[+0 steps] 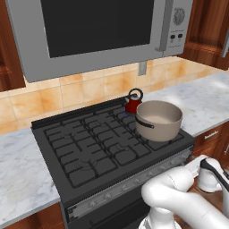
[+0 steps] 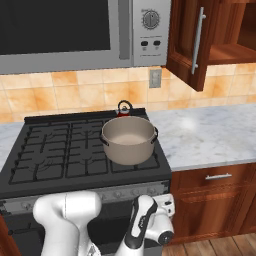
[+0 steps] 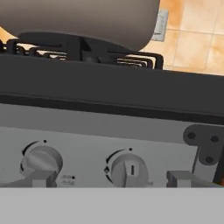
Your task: Pick the kettle from the cabinet and place it on a stove burner. Then pick the pot from the counter and place it on another stove burner. Finally, turn both burners on.
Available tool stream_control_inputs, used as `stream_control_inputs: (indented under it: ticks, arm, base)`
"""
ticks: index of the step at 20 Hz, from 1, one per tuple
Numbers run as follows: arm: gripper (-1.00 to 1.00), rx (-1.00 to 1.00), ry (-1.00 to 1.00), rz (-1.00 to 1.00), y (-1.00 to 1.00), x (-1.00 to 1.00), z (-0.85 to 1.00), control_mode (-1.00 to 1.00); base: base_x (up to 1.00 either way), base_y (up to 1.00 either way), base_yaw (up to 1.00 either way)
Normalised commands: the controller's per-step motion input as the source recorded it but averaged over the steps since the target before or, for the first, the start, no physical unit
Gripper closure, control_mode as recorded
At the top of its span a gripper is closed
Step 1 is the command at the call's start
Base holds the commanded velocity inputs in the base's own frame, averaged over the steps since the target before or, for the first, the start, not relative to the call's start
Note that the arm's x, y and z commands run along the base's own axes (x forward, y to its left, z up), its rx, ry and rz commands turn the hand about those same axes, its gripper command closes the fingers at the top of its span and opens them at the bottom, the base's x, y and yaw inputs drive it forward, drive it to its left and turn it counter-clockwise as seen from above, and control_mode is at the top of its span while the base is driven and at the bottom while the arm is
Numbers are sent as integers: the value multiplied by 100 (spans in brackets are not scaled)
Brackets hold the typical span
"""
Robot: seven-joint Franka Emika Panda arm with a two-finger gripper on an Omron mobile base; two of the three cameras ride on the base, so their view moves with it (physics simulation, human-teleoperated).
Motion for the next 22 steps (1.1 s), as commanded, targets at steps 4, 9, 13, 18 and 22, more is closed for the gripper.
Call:
stream_control_inputs:
  ticks: [4, 9, 13, 18, 22]
  arm:
    - [-100, 1, 4, 0, -2, 8, 0, -100]
    - [-100, 3, 5, 0, 0, 11, 0, -100]
    - [-100, 5, 5, -1, -3, 12, 0, -100]
    - [-100, 5, 1, -3, -6, 2, 0, -100]
    - [-100, 3, 0, -3, -2, 0, 0, -100]
  base:
    - [0, 0, 0]
    - [0, 0, 0]
    - [0, 0, 0]
    - [0, 0, 0]
    - [0, 0, 0]
